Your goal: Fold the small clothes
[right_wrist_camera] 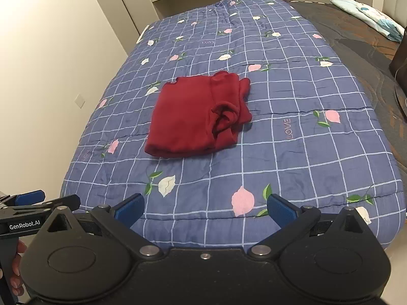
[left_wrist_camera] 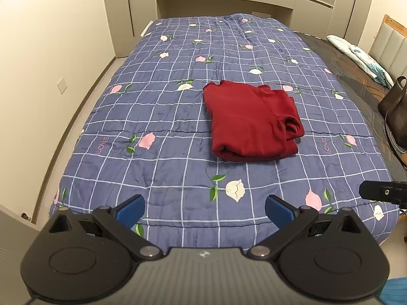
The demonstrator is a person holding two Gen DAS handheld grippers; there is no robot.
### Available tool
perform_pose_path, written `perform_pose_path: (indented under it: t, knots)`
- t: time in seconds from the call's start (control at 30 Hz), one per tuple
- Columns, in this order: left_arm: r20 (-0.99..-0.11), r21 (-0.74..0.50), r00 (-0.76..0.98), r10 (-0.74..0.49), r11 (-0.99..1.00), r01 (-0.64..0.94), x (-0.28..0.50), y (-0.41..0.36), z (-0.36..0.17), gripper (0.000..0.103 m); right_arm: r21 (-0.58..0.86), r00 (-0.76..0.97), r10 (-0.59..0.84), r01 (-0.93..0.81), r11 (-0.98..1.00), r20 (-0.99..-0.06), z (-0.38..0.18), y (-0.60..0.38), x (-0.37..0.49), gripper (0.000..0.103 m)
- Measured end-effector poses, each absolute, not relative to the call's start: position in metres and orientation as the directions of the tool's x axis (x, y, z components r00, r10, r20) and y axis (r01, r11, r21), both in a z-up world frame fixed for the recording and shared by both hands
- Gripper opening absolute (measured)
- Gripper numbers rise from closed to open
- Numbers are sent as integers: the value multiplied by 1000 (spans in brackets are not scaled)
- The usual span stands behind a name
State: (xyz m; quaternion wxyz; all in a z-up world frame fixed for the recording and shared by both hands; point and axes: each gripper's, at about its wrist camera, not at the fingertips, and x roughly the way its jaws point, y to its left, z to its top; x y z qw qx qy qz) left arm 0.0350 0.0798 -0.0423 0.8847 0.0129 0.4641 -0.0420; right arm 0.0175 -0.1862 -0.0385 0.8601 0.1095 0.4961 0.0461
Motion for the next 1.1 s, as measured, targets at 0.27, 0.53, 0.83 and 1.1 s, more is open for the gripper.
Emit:
perform_pose_path:
  t: [0.27, 0.53, 0.83, 1.1]
  knots:
    - [-825, -20, 561, -63, 996, 84, 37, 83, -43, 102, 233, 498, 187, 31, 972, -847, -39, -184, 20, 102]
    - [-830, -21, 554, -66, 996, 87, 40, 84, -46, 102, 232, 489, 185, 36, 972, -852, -42, -182, 21, 102]
    - [-832, 33, 555, -14, 997, 74, 45, 85, -45, 102, 222, 492, 172, 45, 974, -853, -42, -181, 22, 102]
    - [-828, 23, 559, -37, 995, 101, 49, 89, -44, 102, 216, 496, 156, 66, 974, -854, -43, -179, 23, 102]
